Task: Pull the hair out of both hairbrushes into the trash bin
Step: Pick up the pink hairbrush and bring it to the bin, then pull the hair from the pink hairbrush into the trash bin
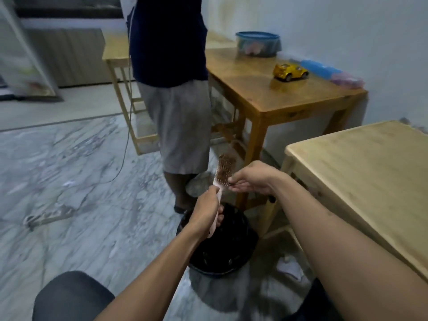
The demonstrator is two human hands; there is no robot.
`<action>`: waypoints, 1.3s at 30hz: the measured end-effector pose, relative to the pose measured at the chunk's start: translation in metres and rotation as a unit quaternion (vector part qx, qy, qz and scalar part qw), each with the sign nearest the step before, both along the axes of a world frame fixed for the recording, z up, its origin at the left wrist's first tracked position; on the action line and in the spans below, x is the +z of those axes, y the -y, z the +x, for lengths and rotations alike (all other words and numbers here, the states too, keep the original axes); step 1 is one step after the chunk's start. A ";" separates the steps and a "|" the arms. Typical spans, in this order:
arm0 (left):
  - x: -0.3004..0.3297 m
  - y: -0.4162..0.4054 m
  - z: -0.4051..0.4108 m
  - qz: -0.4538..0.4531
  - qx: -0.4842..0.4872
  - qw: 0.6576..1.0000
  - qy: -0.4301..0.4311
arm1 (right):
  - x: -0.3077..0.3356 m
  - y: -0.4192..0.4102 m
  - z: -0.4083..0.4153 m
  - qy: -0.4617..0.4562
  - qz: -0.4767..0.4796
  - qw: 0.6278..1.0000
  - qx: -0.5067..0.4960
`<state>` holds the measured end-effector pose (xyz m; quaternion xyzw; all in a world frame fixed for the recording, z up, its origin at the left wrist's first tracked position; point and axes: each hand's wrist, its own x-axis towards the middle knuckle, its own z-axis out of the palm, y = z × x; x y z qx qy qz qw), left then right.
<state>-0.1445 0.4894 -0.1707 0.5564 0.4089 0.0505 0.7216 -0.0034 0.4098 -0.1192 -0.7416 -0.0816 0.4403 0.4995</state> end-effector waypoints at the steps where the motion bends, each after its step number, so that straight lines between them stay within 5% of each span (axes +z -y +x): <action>1: -0.011 -0.003 -0.004 -0.006 0.003 1.000 -0.004 | -0.011 -0.003 -0.004 0.001 -0.006 1.000 0.001; 20: -0.157 -0.043 -0.022 -0.087 0.150 0.978 -0.115 | -0.093 0.003 0.003 0.026 -0.093 0.995 0.003; 28: -0.153 -0.056 -0.024 -0.136 0.168 0.973 -0.086 | -0.114 0.003 0.010 0.033 -0.135 0.990 -0.018; 33: -0.149 -0.078 -0.029 -0.134 0.260 0.951 -0.097 | -0.125 0.018 0.017 0.125 -0.235 0.963 -0.042; 36: -0.147 -0.075 -0.027 -0.114 0.242 0.959 -0.095 | -0.138 0.023 0.017 0.200 -0.293 0.935 -0.026; 39: -0.146 -0.056 -0.020 -0.082 0.183 0.976 -0.083 | -0.151 0.016 0.013 0.175 -0.289 0.941 0.014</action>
